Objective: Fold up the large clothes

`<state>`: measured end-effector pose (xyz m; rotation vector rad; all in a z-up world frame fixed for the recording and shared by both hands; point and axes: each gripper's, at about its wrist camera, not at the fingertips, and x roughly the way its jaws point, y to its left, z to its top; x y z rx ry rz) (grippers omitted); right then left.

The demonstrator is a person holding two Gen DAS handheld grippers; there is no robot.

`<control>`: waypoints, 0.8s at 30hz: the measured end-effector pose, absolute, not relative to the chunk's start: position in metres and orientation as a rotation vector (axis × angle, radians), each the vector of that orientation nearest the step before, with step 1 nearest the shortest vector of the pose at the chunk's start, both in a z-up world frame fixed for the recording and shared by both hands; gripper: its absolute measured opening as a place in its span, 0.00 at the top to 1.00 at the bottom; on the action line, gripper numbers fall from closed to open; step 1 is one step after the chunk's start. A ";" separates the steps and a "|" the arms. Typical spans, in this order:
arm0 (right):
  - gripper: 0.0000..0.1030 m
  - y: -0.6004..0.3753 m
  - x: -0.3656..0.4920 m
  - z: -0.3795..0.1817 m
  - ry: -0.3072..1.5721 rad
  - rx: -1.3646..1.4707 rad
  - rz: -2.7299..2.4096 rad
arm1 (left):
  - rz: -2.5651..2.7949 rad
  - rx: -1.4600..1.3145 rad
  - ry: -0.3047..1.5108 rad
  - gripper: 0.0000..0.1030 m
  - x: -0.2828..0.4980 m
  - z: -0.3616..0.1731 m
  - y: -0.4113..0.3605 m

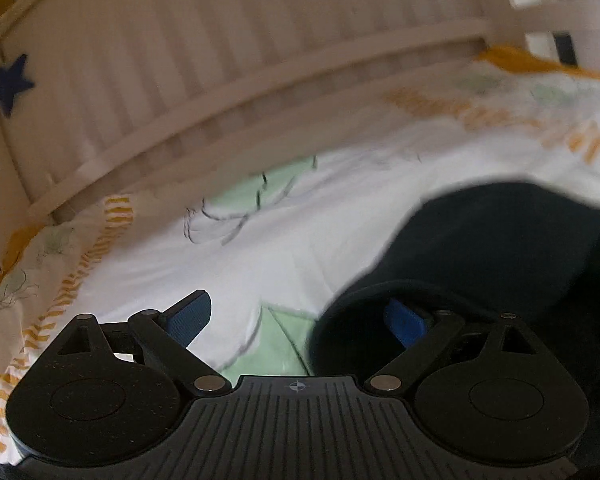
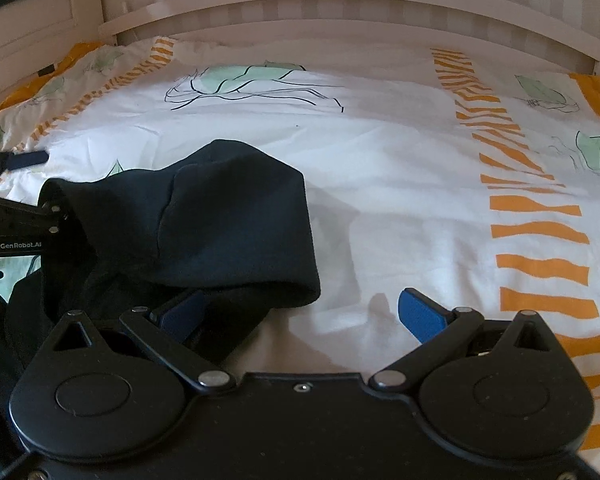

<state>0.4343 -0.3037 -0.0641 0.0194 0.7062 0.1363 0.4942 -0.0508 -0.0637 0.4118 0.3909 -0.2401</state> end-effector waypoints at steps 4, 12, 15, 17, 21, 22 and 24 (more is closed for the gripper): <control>0.01 -0.307 0.428 -0.054 0.683 0.018 0.168 | -0.145 0.164 0.485 0.08 0.519 -0.056 -0.016; 0.00 -0.321 0.433 -0.032 0.601 0.128 0.191 | -0.179 0.161 0.635 0.08 0.527 -0.083 0.012; 0.00 -0.320 0.446 -0.034 0.596 0.194 0.189 | -0.222 0.206 0.636 0.08 0.523 -0.085 0.007; 0.01 -0.316 0.456 -0.042 0.620 0.196 0.180 | -0.229 0.266 0.656 0.08 0.521 -0.089 0.000; 0.01 -0.310 0.480 -0.074 0.776 0.090 0.037 | -0.235 0.326 0.722 0.08 0.513 -0.093 0.003; 0.01 -0.312 0.484 -0.082 0.821 0.081 0.018 | -0.244 0.315 0.735 0.08 0.511 -0.089 0.007; 0.01 -0.317 0.479 -0.078 0.794 0.103 0.026 | -0.272 0.280 0.742 0.08 0.502 -0.076 0.016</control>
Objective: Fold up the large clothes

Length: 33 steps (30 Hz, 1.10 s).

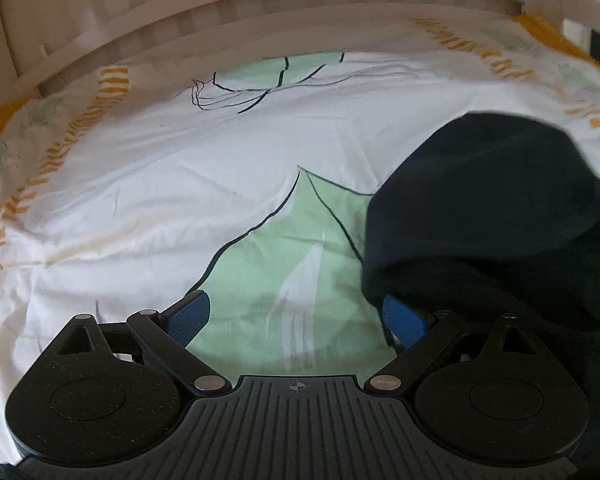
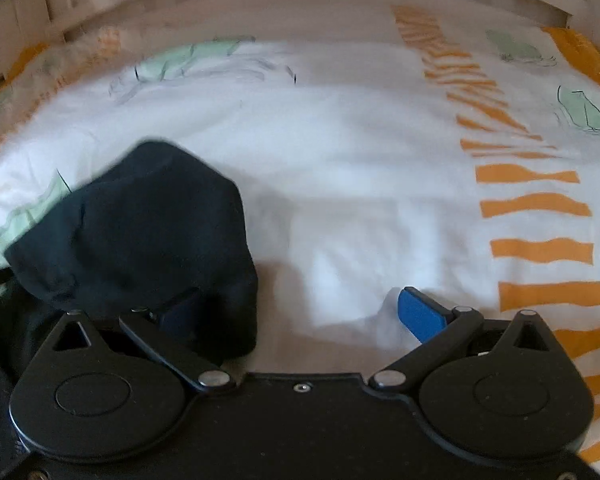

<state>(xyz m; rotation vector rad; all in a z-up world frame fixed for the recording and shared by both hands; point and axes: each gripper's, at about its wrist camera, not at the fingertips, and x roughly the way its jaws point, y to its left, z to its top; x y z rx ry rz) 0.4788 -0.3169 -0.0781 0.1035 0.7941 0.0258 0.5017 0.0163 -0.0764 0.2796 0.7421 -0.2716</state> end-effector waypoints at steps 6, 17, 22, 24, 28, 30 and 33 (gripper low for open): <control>0.00 -0.329 0.461 -0.039 0.625 0.197 0.151 | -0.305 0.051 0.677 0.08 0.488 -0.036 0.030; 0.00 -0.282 0.520 -0.040 0.636 0.208 0.270 | -0.346 0.000 0.884 0.06 0.530 -0.105 -0.041; 0.00 -0.274 0.536 -0.055 0.661 0.206 0.249 | -0.331 0.020 0.852 0.00 0.528 -0.114 -0.044; 0.01 -0.269 0.543 -0.059 0.684 0.178 0.255 | -0.334 0.015 0.861 0.00 0.529 -0.112 -0.042; 0.63 -0.256 0.550 -0.057 0.716 0.080 0.226 | -0.296 -0.017 0.834 0.01 0.517 -0.091 -0.031; 0.89 -0.252 0.544 -0.051 0.706 0.064 0.223 | -0.308 -0.051 0.815 0.01 0.506 -0.078 -0.019; 0.89 -0.242 0.520 -0.032 0.616 -0.015 0.250 | -0.331 -0.078 0.805 0.01 0.485 -0.062 -0.003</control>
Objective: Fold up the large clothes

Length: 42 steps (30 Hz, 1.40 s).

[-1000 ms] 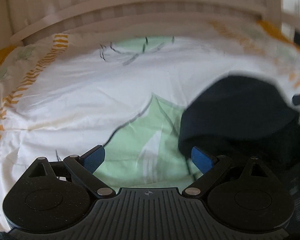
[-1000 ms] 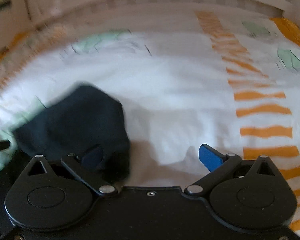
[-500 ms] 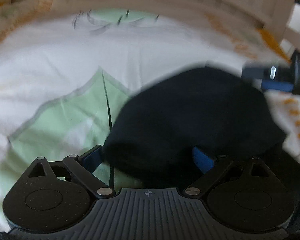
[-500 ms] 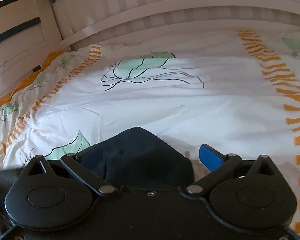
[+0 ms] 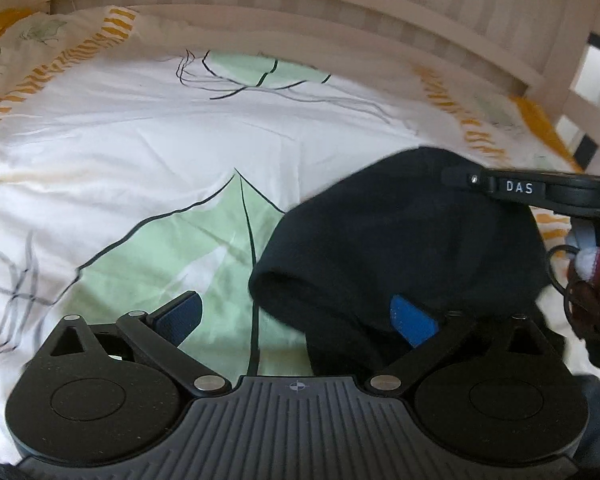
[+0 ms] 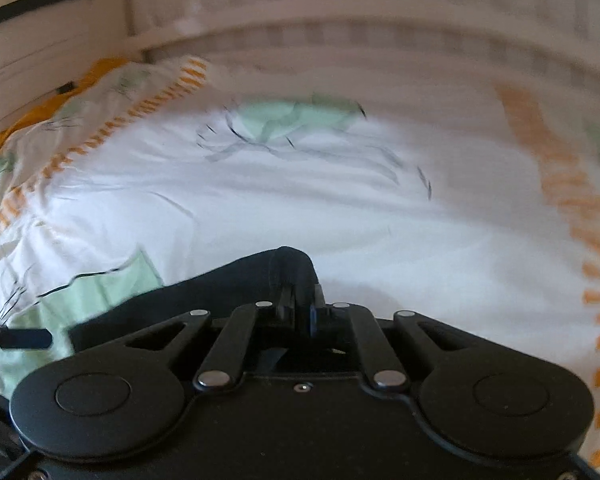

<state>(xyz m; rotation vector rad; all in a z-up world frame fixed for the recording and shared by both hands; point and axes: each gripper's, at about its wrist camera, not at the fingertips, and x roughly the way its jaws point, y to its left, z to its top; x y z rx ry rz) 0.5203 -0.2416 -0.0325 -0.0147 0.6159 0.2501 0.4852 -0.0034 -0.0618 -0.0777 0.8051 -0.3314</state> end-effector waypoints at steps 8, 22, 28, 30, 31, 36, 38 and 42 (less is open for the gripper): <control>0.90 -0.219 0.378 0.031 0.296 -0.234 0.417 | -0.375 -0.125 0.803 0.01 0.418 -0.040 0.028; 0.88 -0.185 0.129 -0.043 0.250 -0.653 0.624 | -0.452 -0.071 0.925 0.01 0.273 -0.055 0.065; 0.30 -0.206 0.110 -0.033 0.448 -0.349 0.609 | -0.470 -0.096 0.916 0.01 0.260 -0.039 0.075; 0.23 -0.225 0.122 -0.021 0.518 -0.146 0.582 | -0.472 -0.121 0.906 0.01 0.265 -0.032 0.076; 0.23 -0.234 0.127 -0.017 0.547 -0.053 0.558 | -0.473 -0.132 0.900 0.01 0.263 -0.030 0.078; 0.20 -0.274 0.180 -0.016 0.720 0.443 0.425 | -0.463 -0.172 0.901 0.01 0.275 -0.027 0.071; 0.20 -0.280 0.203 -0.026 0.771 0.569 0.386 | -0.455 -0.197 0.907 0.01 0.275 -0.030 0.071; 0.21 -0.287 0.233 -0.054 0.842 0.793 0.357 | -0.436 -0.236 0.923 0.01 0.279 -0.038 0.075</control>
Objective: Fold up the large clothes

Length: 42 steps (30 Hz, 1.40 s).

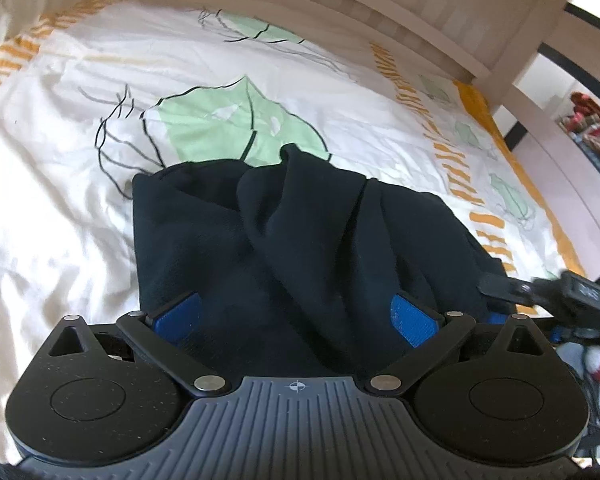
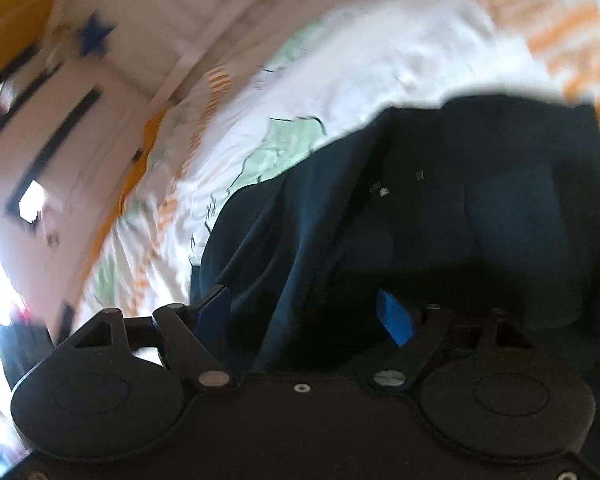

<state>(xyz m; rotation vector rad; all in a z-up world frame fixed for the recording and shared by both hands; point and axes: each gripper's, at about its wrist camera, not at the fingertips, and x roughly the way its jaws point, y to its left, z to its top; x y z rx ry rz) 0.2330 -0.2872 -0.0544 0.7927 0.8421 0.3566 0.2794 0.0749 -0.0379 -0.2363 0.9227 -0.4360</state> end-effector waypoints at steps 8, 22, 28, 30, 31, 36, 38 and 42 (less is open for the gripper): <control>0.78 -0.272 0.247 -0.044 0.779 0.681 0.302 | -0.422 -0.241 0.914 0.01 0.287 -0.041 0.077; 0.46 -0.279 0.223 -0.065 0.730 0.379 0.228 | -0.410 -0.363 0.895 0.02 0.310 -0.068 0.054; 0.38 -0.275 0.227 -0.067 0.706 0.403 0.242 | -0.386 -0.352 0.888 0.22 0.314 -0.074 0.039; 0.38 -0.275 0.230 -0.066 0.700 0.414 0.239 | -0.385 -0.345 0.884 0.31 0.316 -0.074 0.037; 0.37 -0.276 0.229 -0.065 0.695 0.416 0.235 | -0.389 -0.350 0.889 0.32 0.318 -0.075 0.036; 0.33 -0.283 0.227 -0.062 0.675 0.438 0.219 | -0.389 -0.370 0.897 0.58 0.322 -0.080 0.033; 0.33 -0.284 0.228 -0.061 0.673 0.443 0.214 | -0.376 -0.350 0.889 0.86 0.323 -0.080 0.030; 0.84 -0.273 0.232 -0.052 0.670 0.395 0.222 | -0.381 -0.325 0.798 0.92 0.319 -0.055 0.035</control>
